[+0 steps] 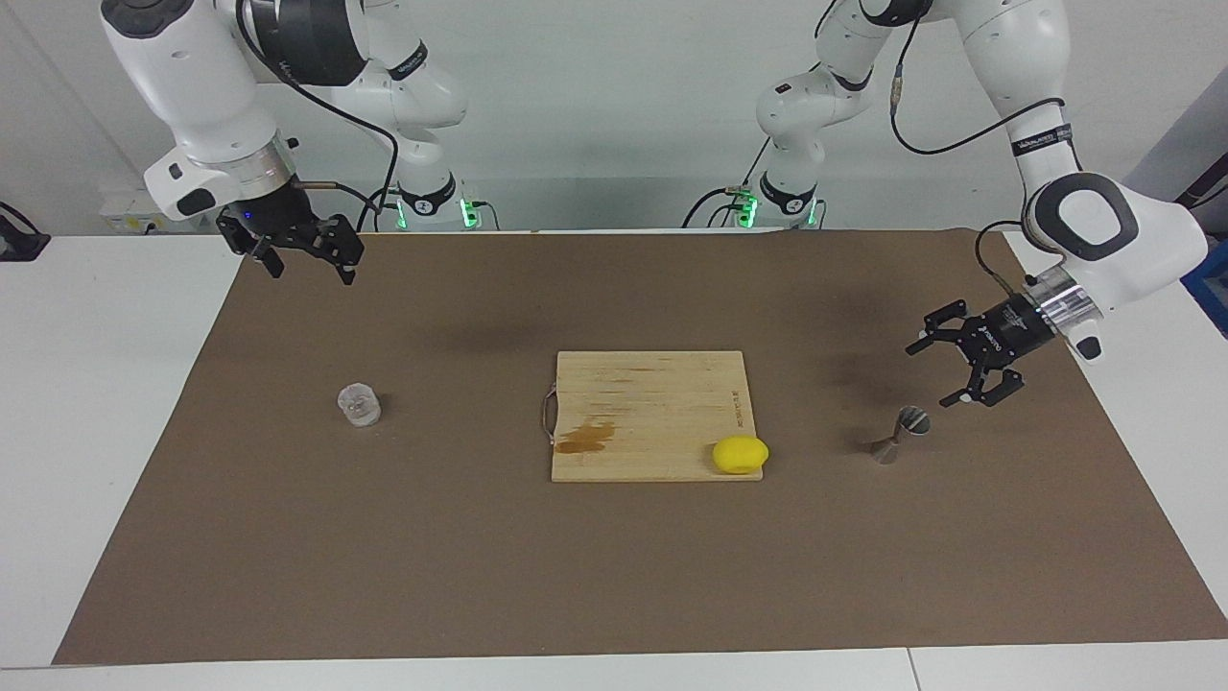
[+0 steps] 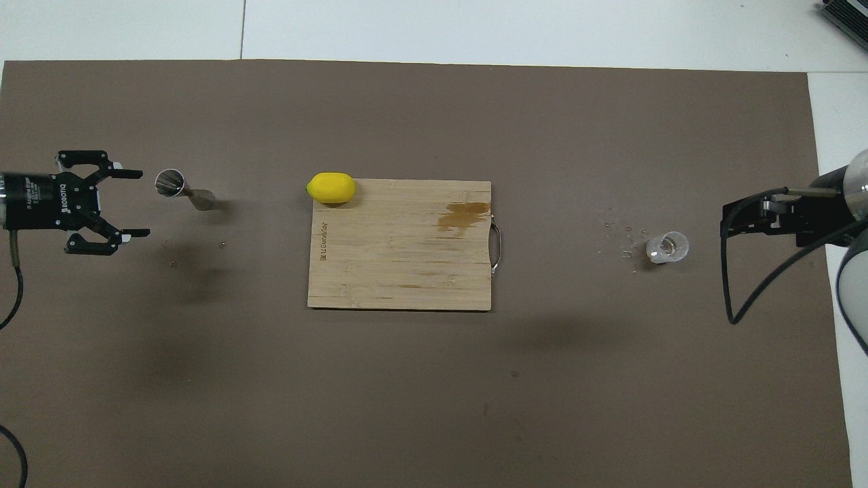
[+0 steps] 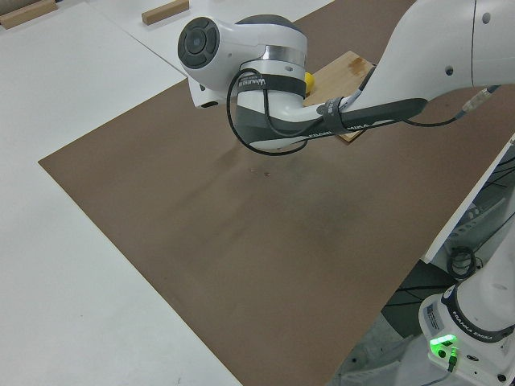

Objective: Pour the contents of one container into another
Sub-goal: 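Close the left gripper around the small metal cup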

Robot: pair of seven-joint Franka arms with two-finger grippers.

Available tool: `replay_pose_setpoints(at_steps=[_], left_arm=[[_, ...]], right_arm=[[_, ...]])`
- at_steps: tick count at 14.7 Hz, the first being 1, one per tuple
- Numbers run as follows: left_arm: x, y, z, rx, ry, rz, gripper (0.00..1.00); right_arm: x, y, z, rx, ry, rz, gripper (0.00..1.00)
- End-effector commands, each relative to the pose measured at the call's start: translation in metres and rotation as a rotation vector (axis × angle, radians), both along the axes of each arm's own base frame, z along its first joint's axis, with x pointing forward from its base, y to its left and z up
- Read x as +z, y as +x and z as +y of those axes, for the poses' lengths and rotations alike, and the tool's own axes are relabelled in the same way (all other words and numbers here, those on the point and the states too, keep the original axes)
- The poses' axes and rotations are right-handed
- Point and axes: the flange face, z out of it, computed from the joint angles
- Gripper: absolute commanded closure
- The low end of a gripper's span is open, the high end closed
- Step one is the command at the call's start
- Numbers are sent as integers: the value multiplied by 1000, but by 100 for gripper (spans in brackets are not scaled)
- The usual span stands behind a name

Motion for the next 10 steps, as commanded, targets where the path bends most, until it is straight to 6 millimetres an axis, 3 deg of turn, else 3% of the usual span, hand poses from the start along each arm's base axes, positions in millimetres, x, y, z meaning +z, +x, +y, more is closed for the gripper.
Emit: replay_pose_setpoints(at_steps=[1,5,7,10], left_arm=[[-12,2,12,92,-71,12,0],[-30,10,19,193,-120,1,0],[-47,7,18,250,-147,22,0],[-54,7,11,289,-172,23,0]], right_arm=[[0,-5,-3,17,19,-5,0],[0,-5,-2,19,19,-5,0],[0,-5,-3,17,19,-5,0],[0,-5,-2,19,19,-5,0]])
